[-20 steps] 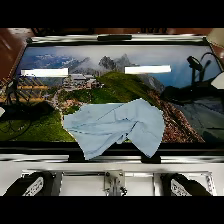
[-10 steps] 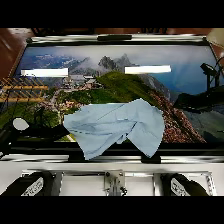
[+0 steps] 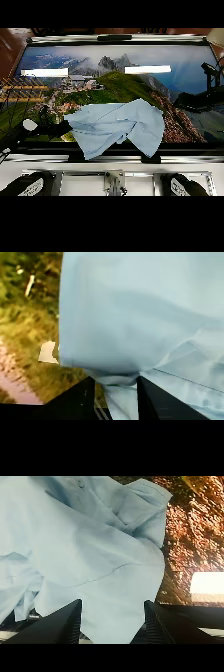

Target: Fold the shirts.

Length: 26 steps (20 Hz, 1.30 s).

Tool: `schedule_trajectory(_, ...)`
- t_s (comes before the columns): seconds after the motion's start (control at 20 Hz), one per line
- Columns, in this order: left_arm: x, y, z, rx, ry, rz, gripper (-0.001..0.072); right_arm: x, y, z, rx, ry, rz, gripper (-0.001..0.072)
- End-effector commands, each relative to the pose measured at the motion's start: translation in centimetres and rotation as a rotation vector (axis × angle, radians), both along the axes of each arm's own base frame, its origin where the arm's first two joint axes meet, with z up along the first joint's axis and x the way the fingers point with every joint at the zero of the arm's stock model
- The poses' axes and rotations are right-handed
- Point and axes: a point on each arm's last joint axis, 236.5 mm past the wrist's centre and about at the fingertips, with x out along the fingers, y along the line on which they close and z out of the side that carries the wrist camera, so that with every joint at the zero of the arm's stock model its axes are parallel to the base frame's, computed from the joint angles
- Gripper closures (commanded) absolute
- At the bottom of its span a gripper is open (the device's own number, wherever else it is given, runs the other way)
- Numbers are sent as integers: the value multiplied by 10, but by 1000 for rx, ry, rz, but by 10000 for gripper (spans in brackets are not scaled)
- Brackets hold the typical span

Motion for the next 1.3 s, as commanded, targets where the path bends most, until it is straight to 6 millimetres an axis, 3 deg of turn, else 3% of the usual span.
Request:
schedule_trajectory(0.0,5,1,-3,-1,-8,20,420,-5,-14,-4,-60,22,-7,212)
schedule_trajectory(0.1,5,1,-3,-1,-8,19,541,-13,-28,-11,-119,61,-20,212)
schedule_trajectory(0.2,5,-1,-2,-7,-8,17,673,-22,-24,-26,-100,109,-18,211)
schedule_trajectory(0.35,4,-2,-1,-12,-3,13,679,-56,1,-67,5,255,12,211)
schedule_trajectory(0.5,1,-3,-2,-13,3,-5,679,-86,39,-105,171,354,38,209)
schedule_trajectory(0.65,-7,-6,-2,-11,13,-58,679,-133,46,-138,195,512,37,210)
schedule_trajectory(0.8,-9,-7,-3,-7,9,-88,679,-164,56,-152,232,612,33,210)
schedule_trajectory(1.05,-9,-7,-3,-7,9,-88,679,-166,52,-166,206,613,-18,210)
schedule_trajectory(1.25,-9,-8,-3,-8,10,-88,679,-152,52,-176,207,561,-91,211)
